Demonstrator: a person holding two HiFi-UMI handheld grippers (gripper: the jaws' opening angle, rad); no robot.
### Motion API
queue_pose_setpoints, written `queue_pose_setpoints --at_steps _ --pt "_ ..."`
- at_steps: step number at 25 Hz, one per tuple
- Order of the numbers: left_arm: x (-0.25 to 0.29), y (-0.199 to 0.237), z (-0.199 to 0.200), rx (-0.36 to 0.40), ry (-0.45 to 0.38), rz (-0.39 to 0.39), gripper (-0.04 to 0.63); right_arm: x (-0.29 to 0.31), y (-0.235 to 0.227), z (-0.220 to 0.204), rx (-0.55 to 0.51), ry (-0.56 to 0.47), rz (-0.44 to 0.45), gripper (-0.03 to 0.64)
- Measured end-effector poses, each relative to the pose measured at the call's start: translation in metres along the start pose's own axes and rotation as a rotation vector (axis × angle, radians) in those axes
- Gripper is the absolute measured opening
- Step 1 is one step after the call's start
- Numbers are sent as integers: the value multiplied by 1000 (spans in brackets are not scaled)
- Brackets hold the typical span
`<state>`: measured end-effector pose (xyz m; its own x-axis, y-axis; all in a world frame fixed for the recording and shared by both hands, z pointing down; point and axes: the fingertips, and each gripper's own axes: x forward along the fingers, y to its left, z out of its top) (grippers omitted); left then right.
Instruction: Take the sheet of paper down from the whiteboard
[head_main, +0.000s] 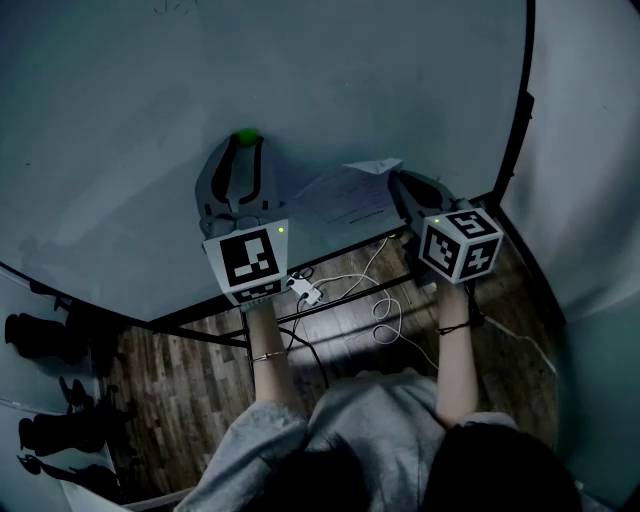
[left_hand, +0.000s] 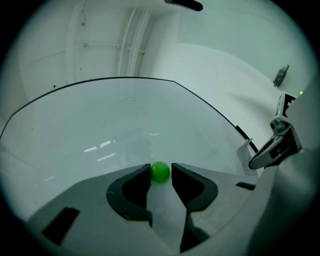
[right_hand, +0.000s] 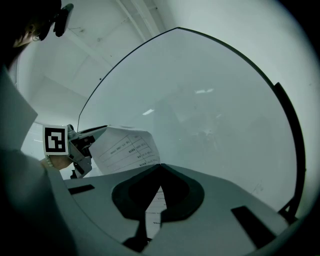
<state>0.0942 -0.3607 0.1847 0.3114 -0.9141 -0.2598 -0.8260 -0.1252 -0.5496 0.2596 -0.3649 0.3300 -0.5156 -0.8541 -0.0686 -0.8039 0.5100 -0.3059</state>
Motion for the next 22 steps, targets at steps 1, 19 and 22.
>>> queue_pose_setpoints --at_steps 1,19,22 --pt "-1 -1 0 -10 -2 -7 123 -1 1 0 -1 -1 -1 0" --pt "-54 -19 -51 -259 91 -45 106 -17 14 -8 -90 45 31 0" --pt "-65 -23 -56 -295 107 -53 100 -21 17 -12 -121 62 37 0"
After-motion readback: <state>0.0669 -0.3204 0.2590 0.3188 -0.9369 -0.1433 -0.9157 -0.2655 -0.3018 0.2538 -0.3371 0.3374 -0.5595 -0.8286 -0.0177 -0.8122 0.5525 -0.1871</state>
